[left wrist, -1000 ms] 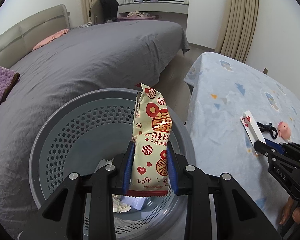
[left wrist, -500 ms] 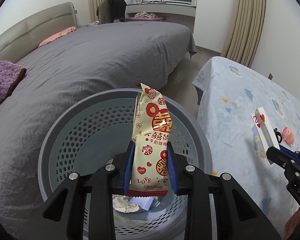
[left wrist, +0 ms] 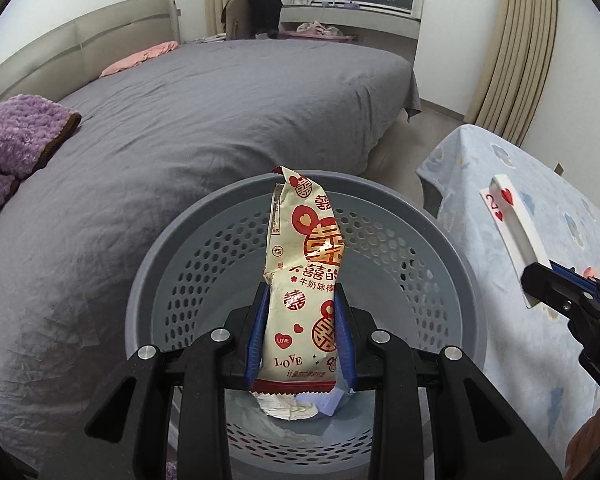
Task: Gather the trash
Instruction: 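Bring the card over the basket and release both tools' items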
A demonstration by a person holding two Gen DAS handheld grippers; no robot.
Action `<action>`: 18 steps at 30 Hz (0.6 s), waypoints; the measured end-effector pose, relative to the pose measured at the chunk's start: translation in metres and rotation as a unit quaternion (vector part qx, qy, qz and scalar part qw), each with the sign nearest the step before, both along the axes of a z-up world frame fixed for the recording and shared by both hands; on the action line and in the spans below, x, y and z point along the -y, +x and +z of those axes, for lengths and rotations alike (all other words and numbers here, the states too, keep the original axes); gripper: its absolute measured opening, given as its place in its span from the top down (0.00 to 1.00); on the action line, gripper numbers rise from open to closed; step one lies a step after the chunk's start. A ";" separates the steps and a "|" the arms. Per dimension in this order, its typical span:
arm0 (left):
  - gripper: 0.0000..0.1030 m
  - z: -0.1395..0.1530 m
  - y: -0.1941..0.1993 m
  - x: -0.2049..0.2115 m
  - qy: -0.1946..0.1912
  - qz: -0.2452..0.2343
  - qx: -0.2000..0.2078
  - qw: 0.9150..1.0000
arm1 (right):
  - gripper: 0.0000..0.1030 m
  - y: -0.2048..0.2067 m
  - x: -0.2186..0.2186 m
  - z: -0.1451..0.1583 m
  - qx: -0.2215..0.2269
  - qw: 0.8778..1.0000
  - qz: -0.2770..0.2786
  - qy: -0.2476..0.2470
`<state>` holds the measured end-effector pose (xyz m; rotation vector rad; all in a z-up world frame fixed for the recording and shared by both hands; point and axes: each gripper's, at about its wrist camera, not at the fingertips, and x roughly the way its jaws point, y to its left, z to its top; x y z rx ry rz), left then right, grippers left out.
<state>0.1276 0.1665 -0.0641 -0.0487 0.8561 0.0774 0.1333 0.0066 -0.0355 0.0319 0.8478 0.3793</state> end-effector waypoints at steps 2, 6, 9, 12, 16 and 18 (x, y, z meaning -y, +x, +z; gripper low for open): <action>0.70 0.001 -0.002 -0.005 0.002 0.002 0.003 1.000 | 0.85 0.002 -0.006 -0.001 0.000 1.000 0.005 0.002; 0.70 0.002 -0.003 -0.014 -0.002 0.007 0.002 1.000 | 0.85 0.008 -0.018 -0.002 -0.001 1.000 0.016 0.003; 0.70 0.001 0.000 -0.017 -0.005 0.010 -0.002 1.000 | 0.85 0.012 -0.025 -0.004 -0.003 1.000 0.022 0.004; 0.70 0.000 0.001 -0.019 -0.004 0.012 -0.003 1.000 | 0.85 0.017 -0.031 -0.010 -0.009 1.000 0.028 0.001; 0.69 0.000 0.001 -0.019 -0.004 0.013 -0.003 1.000 | 0.85 0.018 -0.038 -0.014 -0.014 0.999 0.038 -0.002; 0.68 -0.001 0.002 -0.019 -0.005 0.014 -0.006 1.000 | 0.85 0.019 -0.040 -0.015 -0.015 0.999 0.043 -0.002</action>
